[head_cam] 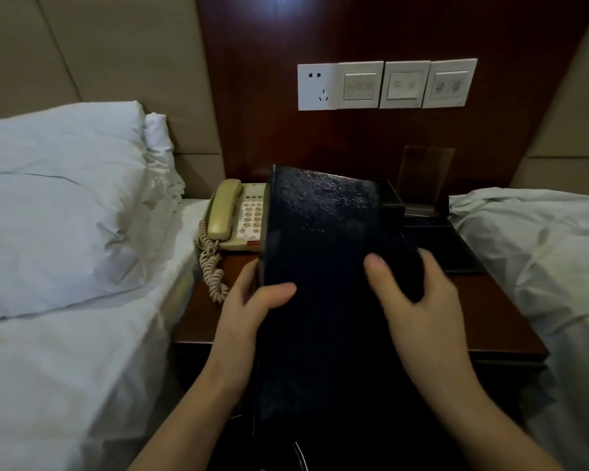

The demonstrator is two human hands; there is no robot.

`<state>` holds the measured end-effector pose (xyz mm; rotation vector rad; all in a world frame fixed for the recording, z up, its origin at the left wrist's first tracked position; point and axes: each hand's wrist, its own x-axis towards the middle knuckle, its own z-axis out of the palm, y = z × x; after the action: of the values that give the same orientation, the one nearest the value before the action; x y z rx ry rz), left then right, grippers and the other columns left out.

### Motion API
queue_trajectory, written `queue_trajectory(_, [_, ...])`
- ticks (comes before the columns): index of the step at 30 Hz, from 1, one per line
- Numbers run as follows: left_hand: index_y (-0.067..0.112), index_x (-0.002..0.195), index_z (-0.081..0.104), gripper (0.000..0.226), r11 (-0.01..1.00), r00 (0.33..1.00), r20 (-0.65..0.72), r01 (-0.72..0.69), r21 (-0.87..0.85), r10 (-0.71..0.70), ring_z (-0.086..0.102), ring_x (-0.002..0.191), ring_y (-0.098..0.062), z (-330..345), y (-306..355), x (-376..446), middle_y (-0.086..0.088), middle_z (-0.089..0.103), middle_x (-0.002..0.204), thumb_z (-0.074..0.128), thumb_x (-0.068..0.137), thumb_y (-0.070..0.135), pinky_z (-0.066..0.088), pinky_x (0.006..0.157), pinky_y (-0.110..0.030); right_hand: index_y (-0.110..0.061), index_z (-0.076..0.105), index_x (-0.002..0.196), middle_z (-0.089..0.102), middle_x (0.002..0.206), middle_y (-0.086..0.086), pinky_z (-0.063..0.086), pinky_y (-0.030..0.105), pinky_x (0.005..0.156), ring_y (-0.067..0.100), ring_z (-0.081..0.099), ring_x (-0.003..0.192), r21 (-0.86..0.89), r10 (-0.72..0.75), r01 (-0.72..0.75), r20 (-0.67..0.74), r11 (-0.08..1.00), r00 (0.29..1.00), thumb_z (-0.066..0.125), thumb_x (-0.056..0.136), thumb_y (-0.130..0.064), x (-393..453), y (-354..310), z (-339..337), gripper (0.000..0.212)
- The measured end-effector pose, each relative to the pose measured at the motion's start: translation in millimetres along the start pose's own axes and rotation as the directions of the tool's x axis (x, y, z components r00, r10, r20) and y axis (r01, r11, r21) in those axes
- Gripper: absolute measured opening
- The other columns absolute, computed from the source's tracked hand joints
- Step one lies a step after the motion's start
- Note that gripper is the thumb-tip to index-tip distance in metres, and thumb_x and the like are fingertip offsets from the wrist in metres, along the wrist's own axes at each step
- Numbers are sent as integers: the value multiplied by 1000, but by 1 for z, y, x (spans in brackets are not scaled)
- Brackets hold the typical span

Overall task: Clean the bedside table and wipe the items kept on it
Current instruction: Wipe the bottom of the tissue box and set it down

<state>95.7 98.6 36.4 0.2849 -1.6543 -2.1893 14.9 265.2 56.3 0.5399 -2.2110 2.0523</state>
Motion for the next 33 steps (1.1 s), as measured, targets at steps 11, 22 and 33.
queue_trajectory(11, [27, 130, 65, 64, 994, 982, 185, 15, 104, -35, 68, 119, -27, -5, -9, -4, -6, 72, 129, 75, 66, 30, 50, 96, -44, -34, 68, 100, 72, 93, -15, 50, 24, 73, -3, 67, 84, 98, 58, -43, -154, 994, 986, 63, 90, -48, 35, -3, -16, 18])
queue_trajectory(22, [7, 84, 54, 40, 983, 983, 127, 115, 146, -134, 66, 49, 7, -4, 11, 5, -6, 73, 76, 73, 49, 3, 46, 49, -6, -31, 68, 96, 73, 88, -11, 52, 21, 68, 1, 69, 79, 22, 134, -135, 50, 991, 990, 70, 84, -42, -9, 15, -4, 17])
queue_trajectory(33, [29, 123, 67, 37, 976, 964, 175, 178, 123, -198, 74, 104, -11, 31, -3, 6, 6, 77, 115, 68, 89, 43, 57, 75, -18, -35, 54, 125, 47, 124, -10, 35, 5, 84, -3, 47, 106, -453, -260, 264, 73, 852, 963, 49, 93, -51, 37, 9, -20, 36])
